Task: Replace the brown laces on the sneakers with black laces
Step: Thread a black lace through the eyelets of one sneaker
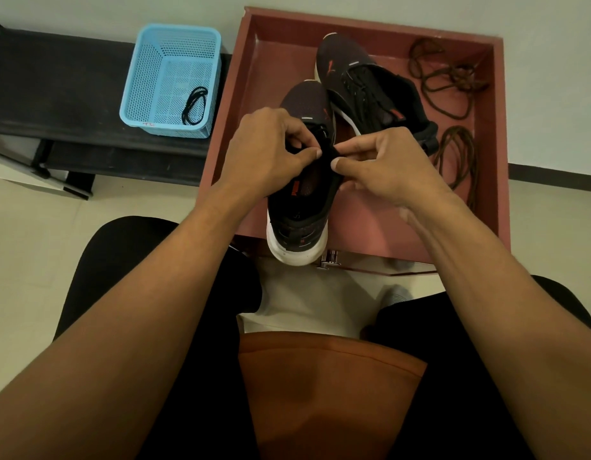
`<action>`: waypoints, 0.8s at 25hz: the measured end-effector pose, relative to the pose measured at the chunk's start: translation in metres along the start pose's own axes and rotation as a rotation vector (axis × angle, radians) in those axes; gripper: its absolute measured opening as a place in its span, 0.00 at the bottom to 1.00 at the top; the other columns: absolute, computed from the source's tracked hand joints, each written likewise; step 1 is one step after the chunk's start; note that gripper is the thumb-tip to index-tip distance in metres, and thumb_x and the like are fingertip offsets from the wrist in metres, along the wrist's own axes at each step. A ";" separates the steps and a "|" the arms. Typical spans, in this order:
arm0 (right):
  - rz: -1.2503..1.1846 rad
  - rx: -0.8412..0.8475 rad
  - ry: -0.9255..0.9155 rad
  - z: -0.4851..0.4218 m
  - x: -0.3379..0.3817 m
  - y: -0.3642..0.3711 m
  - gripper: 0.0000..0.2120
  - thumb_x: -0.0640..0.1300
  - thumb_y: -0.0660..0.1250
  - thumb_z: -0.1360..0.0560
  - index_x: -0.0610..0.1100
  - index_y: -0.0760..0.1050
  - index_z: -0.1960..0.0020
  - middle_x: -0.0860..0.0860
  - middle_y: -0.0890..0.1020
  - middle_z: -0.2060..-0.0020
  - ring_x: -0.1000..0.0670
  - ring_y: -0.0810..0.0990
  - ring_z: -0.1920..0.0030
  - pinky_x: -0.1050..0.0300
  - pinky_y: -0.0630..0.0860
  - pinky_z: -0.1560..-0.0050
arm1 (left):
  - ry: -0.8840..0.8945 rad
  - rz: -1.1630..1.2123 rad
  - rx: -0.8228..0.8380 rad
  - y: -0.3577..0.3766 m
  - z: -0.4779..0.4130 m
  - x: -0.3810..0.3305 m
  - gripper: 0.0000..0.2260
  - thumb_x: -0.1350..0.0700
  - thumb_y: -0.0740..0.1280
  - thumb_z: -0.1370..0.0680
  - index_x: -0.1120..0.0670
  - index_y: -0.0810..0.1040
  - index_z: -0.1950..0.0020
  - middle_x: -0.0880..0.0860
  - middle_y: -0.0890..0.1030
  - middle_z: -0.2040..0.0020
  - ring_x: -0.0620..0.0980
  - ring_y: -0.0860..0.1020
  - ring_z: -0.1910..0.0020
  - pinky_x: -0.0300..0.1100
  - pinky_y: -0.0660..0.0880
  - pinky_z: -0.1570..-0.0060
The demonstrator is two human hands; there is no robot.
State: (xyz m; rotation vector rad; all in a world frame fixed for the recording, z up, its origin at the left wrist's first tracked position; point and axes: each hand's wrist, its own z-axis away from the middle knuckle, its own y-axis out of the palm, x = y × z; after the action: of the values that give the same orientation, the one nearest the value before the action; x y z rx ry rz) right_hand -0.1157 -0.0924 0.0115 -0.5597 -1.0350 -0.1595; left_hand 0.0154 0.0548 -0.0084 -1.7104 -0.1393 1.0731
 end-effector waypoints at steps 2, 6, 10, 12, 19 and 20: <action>-0.076 0.025 0.035 0.000 0.000 -0.001 0.07 0.36 0.75 0.23 0.44 0.85 0.46 0.47 0.88 0.58 0.51 0.88 0.58 0.59 0.86 0.56 | -0.016 0.024 0.002 0.002 0.000 0.000 0.03 0.43 0.76 0.24 0.40 0.87 0.53 0.42 0.79 0.57 0.42 0.75 0.58 0.38 0.70 0.59; -0.127 0.060 0.059 -0.001 0.000 -0.001 0.07 0.35 0.74 0.22 0.44 0.85 0.46 0.45 0.88 0.56 0.52 0.88 0.57 0.58 0.86 0.54 | -0.016 0.052 0.011 0.004 0.000 0.000 0.04 0.44 0.76 0.24 0.41 0.87 0.52 0.42 0.79 0.57 0.42 0.76 0.57 0.39 0.71 0.57; -0.110 0.063 0.055 -0.001 0.000 -0.001 0.08 0.35 0.74 0.22 0.45 0.84 0.45 0.46 0.88 0.55 0.54 0.87 0.60 0.61 0.85 0.56 | -0.011 0.053 0.015 0.005 0.001 -0.001 0.04 0.44 0.76 0.24 0.41 0.87 0.52 0.42 0.79 0.55 0.42 0.78 0.54 0.40 0.73 0.55; -0.100 0.062 0.050 -0.001 0.001 -0.002 0.09 0.35 0.74 0.22 0.43 0.84 0.43 0.45 0.87 0.54 0.55 0.86 0.61 0.64 0.83 0.59 | -0.012 0.063 0.011 0.006 0.001 -0.002 0.04 0.44 0.76 0.24 0.41 0.87 0.52 0.41 0.79 0.56 0.42 0.78 0.54 0.40 0.74 0.55; -0.137 0.140 0.010 0.001 0.001 -0.005 0.07 0.39 0.72 0.19 0.40 0.84 0.43 0.45 0.87 0.53 0.54 0.88 0.55 0.62 0.84 0.56 | -0.020 0.054 -0.041 0.010 0.004 -0.005 0.05 0.44 0.77 0.25 0.42 0.88 0.52 0.39 0.79 0.56 0.42 0.79 0.54 0.39 0.73 0.54; -0.164 0.153 0.011 0.000 0.000 -0.005 0.08 0.39 0.70 0.18 0.38 0.84 0.42 0.44 0.87 0.52 0.53 0.88 0.54 0.61 0.84 0.55 | -0.033 0.066 -0.047 0.009 0.003 -0.004 0.05 0.45 0.77 0.25 0.42 0.88 0.52 0.39 0.79 0.56 0.42 0.79 0.54 0.38 0.73 0.54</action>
State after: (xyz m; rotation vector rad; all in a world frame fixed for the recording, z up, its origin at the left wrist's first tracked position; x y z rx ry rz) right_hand -0.1171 -0.0965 0.0135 -0.3352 -1.0720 -0.2255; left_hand 0.0072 0.0508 -0.0133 -1.7502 -0.1310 1.1548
